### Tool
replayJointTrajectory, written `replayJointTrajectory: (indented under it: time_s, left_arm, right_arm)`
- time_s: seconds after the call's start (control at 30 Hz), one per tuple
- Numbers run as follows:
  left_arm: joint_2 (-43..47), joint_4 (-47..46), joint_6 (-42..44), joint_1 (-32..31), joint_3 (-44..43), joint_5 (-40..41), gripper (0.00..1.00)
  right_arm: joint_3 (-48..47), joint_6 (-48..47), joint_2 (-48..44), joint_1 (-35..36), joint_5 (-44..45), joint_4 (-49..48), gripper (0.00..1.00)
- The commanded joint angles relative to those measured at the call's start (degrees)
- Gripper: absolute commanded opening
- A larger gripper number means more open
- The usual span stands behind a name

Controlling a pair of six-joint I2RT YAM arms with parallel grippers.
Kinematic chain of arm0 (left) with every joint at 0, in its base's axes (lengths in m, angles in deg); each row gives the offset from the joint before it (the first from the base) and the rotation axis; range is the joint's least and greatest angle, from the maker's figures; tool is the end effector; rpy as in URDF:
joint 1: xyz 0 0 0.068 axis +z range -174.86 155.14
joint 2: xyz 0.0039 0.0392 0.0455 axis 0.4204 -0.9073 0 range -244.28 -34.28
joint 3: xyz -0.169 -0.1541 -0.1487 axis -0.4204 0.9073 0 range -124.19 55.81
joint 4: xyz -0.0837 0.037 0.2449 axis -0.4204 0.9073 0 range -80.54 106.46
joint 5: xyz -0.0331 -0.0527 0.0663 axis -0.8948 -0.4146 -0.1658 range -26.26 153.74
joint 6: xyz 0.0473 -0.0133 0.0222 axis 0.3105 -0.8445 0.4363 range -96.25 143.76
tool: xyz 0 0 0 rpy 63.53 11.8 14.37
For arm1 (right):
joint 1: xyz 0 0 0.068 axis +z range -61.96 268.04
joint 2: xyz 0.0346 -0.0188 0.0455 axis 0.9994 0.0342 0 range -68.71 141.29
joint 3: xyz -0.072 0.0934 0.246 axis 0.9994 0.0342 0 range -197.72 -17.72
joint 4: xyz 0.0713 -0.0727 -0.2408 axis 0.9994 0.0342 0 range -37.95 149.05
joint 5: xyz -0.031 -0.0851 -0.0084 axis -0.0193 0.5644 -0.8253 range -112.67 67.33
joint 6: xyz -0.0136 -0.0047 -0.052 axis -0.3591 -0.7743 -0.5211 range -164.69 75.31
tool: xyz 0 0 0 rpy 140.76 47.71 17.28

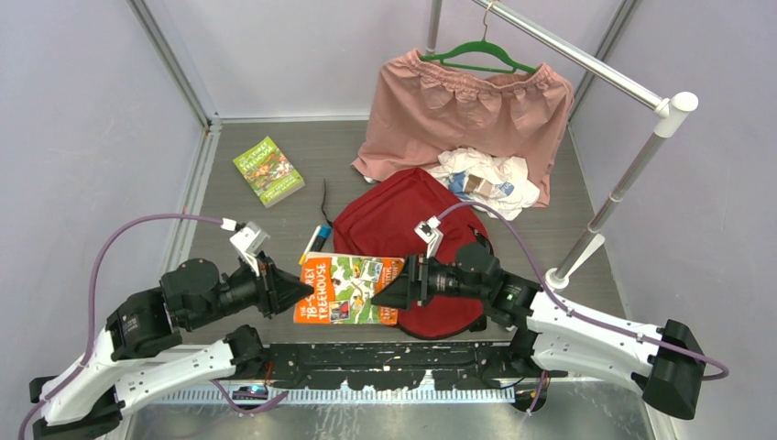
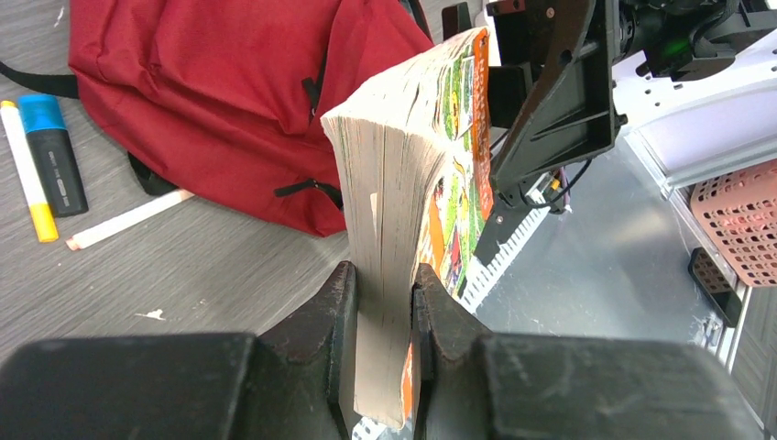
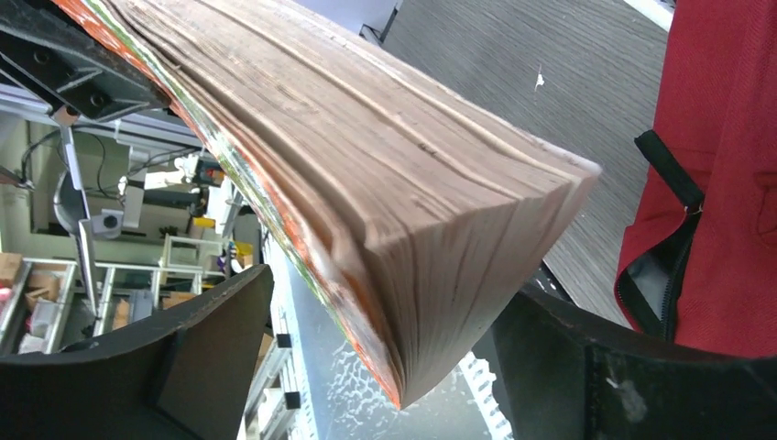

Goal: Pack the student bag
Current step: Pick up the book from the center of the board, then place the book in the student bag.

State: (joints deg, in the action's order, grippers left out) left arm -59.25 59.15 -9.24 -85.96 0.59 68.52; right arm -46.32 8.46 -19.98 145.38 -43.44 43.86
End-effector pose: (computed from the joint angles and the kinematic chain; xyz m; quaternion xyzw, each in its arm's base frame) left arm 0.0342 -0.0558 0.3637 0.1747 0.7971 -0.3991 0.4181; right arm 0.0981 0.1766 0.2617 -0.1414 0.7595 0.5887 0.2380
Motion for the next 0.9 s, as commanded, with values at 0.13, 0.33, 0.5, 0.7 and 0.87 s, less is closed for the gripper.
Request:
replayJointTrajectory:
  time_s: [0.13,0.33,0.5,0.7,0.87]
  left_arm:
    - [-2.1,-5.9,-0.6,0.0,-4.6,1.0,0.0]
    - [-8.2,-7.0,0.0,0.0,-4.9,0.0,0.0]
    - [-12.7,-6.1,0.8,0.1,-6.8,2.7,0.15]
    - [-19.6,-7.0,3.4,0.0,-7.7,2.9,0.83]
    - [-31.3,-12.9,4.9,-1.9,-7.5,-3.0,0.85]
  right_arm:
    - [-1.8,1.4,-3.7,0.0,-3.3,-4.5,0.42]
    - [-4.2,0.1,-7.7,0.0,2.2,3.6,0.01]
    - [-8.4,-3.9,-13.6,0.0,16.7,23.3,0.01]
    - [-20.8,-4.7,-15.6,-0.1,47.1,55.0,0.01]
    - [-28.7,-0.9,-18.8,-0.1,64.9,71.0,0.01]
